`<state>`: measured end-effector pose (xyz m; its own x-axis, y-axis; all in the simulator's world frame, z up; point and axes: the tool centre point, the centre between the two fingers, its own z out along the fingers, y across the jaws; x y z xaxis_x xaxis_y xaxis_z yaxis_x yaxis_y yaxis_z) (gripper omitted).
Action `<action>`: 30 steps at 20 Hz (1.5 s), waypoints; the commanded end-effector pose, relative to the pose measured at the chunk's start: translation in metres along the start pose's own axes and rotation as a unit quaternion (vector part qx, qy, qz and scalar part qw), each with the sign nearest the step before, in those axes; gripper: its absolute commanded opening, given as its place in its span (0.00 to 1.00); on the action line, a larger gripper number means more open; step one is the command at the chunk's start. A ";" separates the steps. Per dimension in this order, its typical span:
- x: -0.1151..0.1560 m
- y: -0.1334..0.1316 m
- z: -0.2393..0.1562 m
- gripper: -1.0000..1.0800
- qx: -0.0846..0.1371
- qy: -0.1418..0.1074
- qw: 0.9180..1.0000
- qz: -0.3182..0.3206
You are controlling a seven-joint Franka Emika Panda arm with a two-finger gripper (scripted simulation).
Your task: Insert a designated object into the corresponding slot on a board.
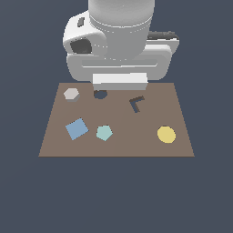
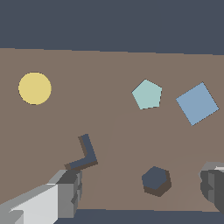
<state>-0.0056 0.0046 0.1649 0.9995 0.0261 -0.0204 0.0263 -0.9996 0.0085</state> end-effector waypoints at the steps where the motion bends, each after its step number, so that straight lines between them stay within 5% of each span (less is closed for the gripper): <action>1: 0.000 0.000 0.000 0.96 0.000 0.000 1.000 0.000; 15: -0.021 0.027 0.021 0.96 0.000 0.002 0.999 -0.040; 30: -0.064 0.114 0.079 0.96 0.001 0.008 0.988 -0.153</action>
<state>-0.0648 -0.1020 0.0938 0.9529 0.3032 -0.0086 0.3032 -0.9529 0.0024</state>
